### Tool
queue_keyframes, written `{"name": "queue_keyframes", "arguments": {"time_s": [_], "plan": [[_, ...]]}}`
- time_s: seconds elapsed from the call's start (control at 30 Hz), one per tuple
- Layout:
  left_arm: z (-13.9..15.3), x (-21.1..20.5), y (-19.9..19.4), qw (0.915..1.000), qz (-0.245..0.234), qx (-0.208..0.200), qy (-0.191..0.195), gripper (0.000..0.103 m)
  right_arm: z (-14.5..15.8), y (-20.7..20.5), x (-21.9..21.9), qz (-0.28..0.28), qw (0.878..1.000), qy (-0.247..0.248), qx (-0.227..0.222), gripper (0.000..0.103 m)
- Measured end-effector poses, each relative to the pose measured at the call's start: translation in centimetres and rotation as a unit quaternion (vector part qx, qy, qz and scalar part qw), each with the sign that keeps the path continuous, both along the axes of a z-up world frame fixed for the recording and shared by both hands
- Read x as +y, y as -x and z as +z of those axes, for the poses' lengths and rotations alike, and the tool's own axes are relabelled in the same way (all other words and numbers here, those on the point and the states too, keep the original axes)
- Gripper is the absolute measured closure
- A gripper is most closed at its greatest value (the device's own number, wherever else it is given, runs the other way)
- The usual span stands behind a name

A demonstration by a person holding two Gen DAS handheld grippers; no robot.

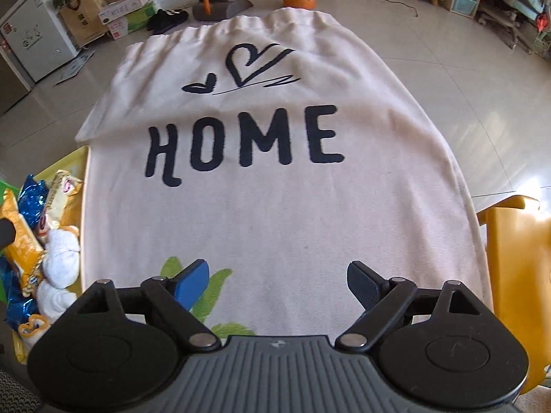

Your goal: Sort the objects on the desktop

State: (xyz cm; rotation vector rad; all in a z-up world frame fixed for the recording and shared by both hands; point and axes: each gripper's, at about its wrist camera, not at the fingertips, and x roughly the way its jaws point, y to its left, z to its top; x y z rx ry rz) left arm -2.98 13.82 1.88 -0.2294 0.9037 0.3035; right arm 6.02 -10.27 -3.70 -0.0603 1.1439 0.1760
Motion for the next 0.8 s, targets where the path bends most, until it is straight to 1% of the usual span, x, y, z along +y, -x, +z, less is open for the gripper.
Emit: {"name": "queue_keyframes", "arguments": {"time_s": [0.1, 0.23, 0.33, 0.4, 0.53, 0.8], "plan": [[-1.1, -1.6, -0.4, 0.9996, -0.018, 0.017, 0.010, 0.001, 0.0, -0.3, -0.5, 0.003, 1.000, 0.009, -0.017, 0.015], [-2.6, -3.0, -0.7, 0.9984, -0.032, 0.039, 0.027, 0.001, 0.1, -0.7, -1.0, 0.003, 1.000, -0.001, -0.026, 0.015], [-3.6, -4.0, -0.9, 0.9970, -0.038, 0.055, 0.040, 0.001, -0.2, -0.9, -0.8, 0.016, 0.999, 0.014, -0.033, 0.015], [-4.1, -4.6, -1.1, 0.9963, -0.040, 0.063, 0.042, 0.001, -0.6, -1.1, -0.8, 0.020, 0.999, 0.025, -0.032, 0.015], [-5.0, -5.4, -1.5, 0.9954, -0.041, 0.078, 0.038, 0.001, -1.2, -1.7, -1.0, 0.021, 0.999, 0.017, -0.024, 0.015], [-6.5, -6.3, -2.2, 0.9923, -0.045, 0.102, 0.054, 0.001, -2.1, -2.3, -1.1, 0.014, 1.000, 0.022, -0.011, 0.014]]}}
